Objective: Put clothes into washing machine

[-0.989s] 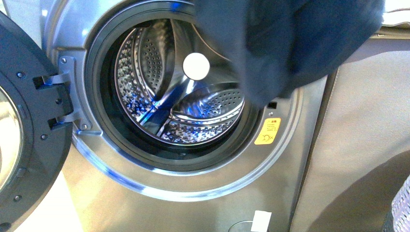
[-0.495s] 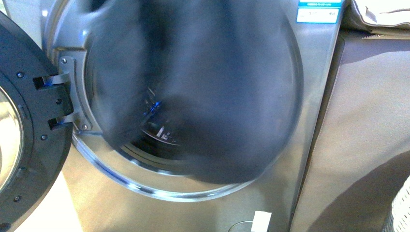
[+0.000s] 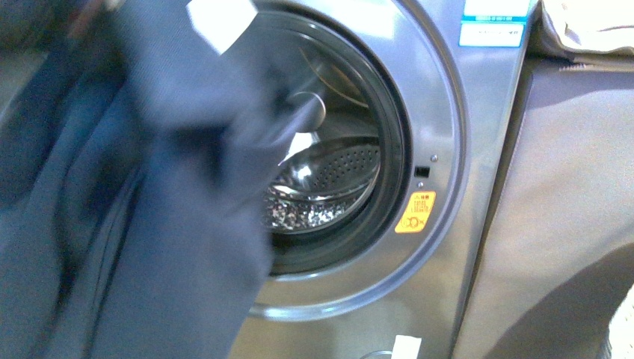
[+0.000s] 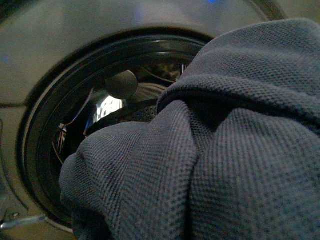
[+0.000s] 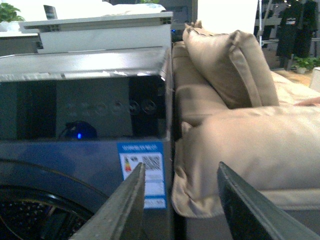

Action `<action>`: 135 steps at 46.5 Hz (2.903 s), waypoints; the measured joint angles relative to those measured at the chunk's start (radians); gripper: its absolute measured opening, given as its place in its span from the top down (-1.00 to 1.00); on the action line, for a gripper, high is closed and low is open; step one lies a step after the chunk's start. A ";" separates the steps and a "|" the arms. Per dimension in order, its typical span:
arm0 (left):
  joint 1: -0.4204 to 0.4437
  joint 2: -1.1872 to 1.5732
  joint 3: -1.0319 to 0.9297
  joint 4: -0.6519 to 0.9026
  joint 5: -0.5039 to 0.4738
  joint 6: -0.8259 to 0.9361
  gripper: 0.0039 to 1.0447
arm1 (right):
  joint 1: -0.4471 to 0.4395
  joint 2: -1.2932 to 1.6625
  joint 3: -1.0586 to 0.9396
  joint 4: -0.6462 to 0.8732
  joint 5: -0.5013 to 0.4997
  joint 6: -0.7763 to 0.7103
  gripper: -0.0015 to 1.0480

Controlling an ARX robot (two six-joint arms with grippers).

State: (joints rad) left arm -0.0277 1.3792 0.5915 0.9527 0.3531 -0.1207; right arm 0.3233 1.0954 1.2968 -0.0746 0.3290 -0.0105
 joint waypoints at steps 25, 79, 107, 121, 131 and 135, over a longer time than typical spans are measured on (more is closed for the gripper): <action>-0.046 0.406 0.179 0.227 -0.113 -0.045 0.89 | -0.186 -0.418 -0.896 0.356 -0.200 0.000 0.95; -0.198 0.948 0.851 0.278 -0.517 -0.017 0.89 | -0.321 -0.804 -1.248 0.316 -0.327 0.000 0.95; -0.232 1.235 1.323 0.012 -0.561 0.051 0.89 | -0.321 -1.027 -1.292 0.111 -0.328 0.000 0.95; -0.204 1.411 1.667 -0.187 -0.589 0.068 0.89 | -0.321 -1.091 -1.292 0.076 -0.328 0.000 0.95; -0.177 1.572 2.010 -0.376 -0.610 0.102 0.89 | -0.321 -1.091 -1.292 0.076 -0.328 0.000 0.95; -0.169 1.609 2.082 -0.419 -0.615 0.108 0.89 | -0.321 -1.091 -1.292 0.076 -0.328 0.000 0.95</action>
State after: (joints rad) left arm -0.1970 2.9883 2.6740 0.5339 -0.2619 -0.0128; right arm 0.0021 0.0044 0.0051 0.0013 0.0013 -0.0105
